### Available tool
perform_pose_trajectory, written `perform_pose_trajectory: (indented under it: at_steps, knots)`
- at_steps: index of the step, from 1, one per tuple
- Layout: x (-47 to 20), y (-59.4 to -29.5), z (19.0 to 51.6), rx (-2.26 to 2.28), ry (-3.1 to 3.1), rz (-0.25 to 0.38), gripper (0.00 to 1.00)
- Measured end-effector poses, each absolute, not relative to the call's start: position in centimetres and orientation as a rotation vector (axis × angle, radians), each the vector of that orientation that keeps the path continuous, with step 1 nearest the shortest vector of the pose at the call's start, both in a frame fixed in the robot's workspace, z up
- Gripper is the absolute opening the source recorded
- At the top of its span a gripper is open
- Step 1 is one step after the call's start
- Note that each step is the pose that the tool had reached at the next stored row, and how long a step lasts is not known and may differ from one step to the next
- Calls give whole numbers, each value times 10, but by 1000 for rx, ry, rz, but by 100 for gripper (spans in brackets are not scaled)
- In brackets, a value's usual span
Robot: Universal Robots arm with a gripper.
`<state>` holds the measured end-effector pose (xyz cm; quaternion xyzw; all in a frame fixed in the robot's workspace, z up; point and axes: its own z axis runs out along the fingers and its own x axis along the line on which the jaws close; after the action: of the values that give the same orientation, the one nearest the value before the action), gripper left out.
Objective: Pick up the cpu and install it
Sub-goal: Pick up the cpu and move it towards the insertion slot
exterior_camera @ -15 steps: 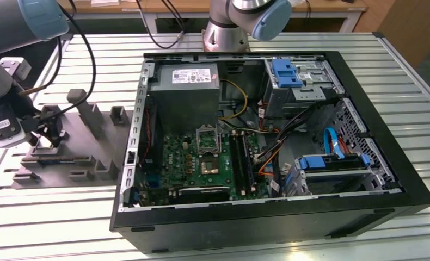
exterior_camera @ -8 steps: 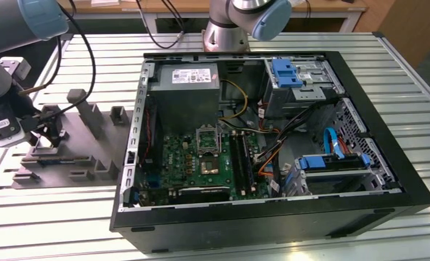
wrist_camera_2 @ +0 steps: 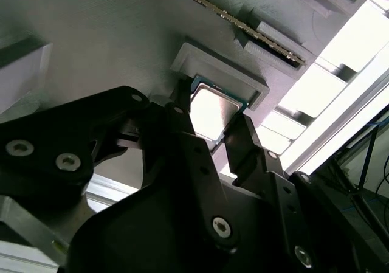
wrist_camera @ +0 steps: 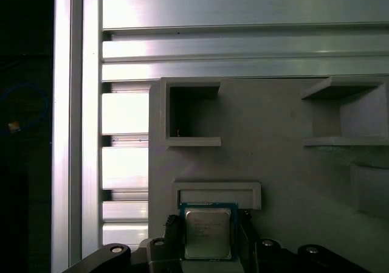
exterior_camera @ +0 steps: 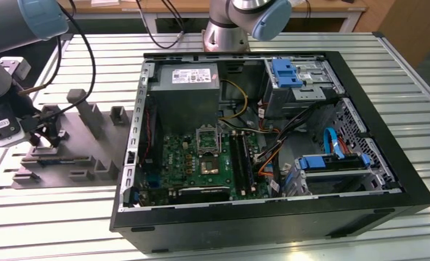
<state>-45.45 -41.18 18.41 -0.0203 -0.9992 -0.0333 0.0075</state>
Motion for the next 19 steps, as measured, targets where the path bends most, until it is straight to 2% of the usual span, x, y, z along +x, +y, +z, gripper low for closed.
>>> perform_pose_trajectory:
  at_steps: [19]
  knots:
    - [-455,-412,189,-63,-3124,-104,47]
